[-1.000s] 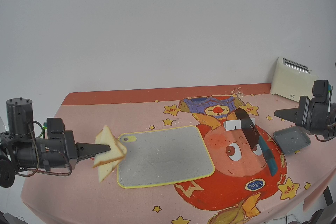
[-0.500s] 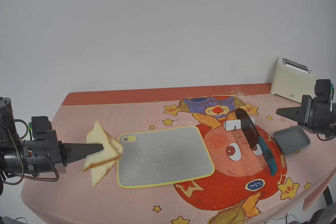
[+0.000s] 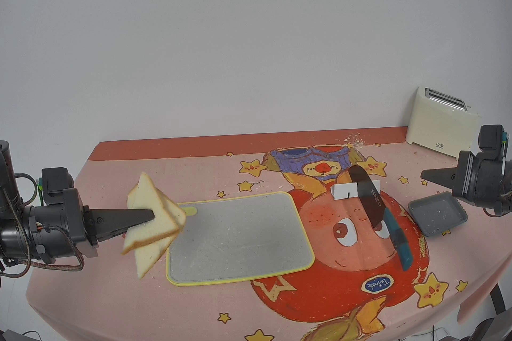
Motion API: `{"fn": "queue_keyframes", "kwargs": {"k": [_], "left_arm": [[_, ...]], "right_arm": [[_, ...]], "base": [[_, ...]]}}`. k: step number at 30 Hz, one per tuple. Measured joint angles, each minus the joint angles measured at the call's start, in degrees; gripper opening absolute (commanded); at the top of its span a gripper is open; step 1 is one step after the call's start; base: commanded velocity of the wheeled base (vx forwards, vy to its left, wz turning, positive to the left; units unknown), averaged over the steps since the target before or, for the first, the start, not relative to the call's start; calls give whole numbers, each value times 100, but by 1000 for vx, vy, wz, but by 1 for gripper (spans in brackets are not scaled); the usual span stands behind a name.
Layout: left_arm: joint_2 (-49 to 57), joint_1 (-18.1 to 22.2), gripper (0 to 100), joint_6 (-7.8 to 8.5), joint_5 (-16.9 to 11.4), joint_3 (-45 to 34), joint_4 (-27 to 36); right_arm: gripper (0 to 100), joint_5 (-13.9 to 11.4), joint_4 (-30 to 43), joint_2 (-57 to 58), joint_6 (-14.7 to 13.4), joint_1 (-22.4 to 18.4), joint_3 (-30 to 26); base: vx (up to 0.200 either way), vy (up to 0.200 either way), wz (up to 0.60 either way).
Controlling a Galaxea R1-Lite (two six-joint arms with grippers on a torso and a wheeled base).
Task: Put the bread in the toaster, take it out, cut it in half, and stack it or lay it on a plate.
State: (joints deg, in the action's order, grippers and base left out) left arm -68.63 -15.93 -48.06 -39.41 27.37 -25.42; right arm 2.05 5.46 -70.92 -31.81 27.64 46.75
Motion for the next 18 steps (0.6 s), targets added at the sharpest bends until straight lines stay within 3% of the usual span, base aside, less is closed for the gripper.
{"fn": "queue_keyframes", "kwargs": {"k": [7,18], "left_arm": [[-11,-217,0,-2,-7,162,-12],[-809,-1067,0,40,66,772,-17]], "right_arm": [[0,6,0,-32,24,4,-23],[0,6,-16,-187,35,-129,-54]], "base": [[0,-200,0],[0,-200,0]]}}
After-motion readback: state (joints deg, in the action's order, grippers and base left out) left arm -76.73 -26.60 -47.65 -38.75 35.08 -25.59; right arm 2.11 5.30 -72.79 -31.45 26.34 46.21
